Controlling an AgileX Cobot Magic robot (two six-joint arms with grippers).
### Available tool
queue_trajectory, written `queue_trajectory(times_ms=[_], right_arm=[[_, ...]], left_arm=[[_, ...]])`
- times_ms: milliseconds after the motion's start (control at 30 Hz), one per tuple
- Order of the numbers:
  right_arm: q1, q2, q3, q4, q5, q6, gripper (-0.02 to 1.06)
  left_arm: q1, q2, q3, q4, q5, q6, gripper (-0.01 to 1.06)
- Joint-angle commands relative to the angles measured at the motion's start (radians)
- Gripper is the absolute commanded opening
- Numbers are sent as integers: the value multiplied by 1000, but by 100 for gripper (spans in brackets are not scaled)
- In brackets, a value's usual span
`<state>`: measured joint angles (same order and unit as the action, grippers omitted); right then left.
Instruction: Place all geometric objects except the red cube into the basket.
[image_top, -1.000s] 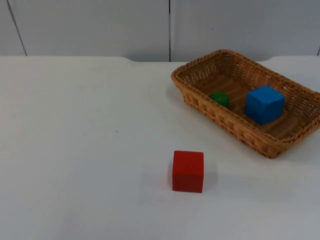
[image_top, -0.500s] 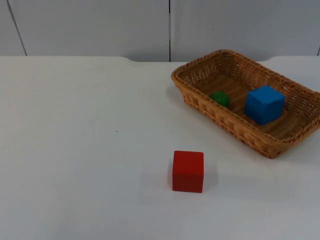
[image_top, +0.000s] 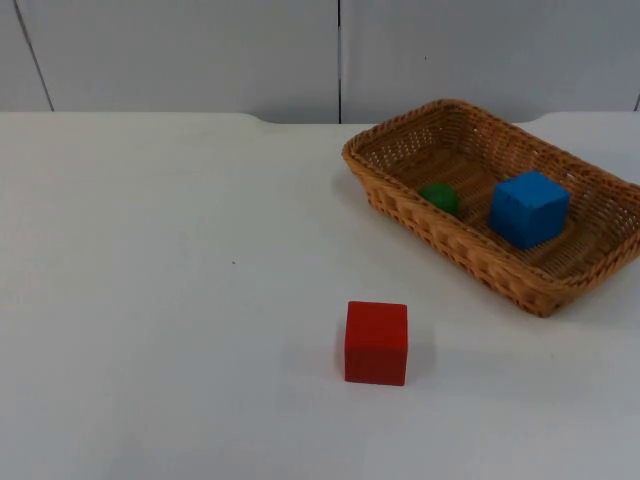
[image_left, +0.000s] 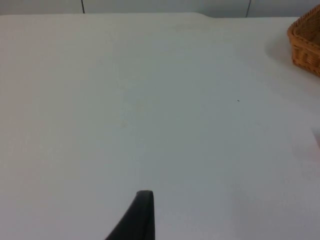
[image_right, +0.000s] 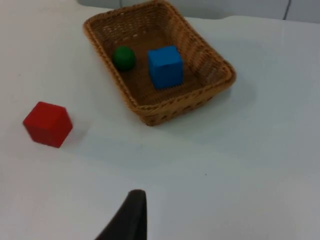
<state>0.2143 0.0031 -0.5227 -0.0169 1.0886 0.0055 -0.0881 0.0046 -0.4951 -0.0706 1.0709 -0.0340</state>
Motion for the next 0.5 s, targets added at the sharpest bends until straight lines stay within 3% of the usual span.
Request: queue_trajectory(times_ms=[0, 200, 467], right_arm=[[-43, -3, 7, -2, -13, 2, 105], [-148, -3, 7, -2, -13, 2, 105], [-197, -3, 7, 0, -13, 2, 105]], left_arm=[[0, -5, 3, 6, 1, -8, 105], [0, -5, 3, 6, 1, -8, 105], [0, -5, 3, 8, 1, -8, 105]])
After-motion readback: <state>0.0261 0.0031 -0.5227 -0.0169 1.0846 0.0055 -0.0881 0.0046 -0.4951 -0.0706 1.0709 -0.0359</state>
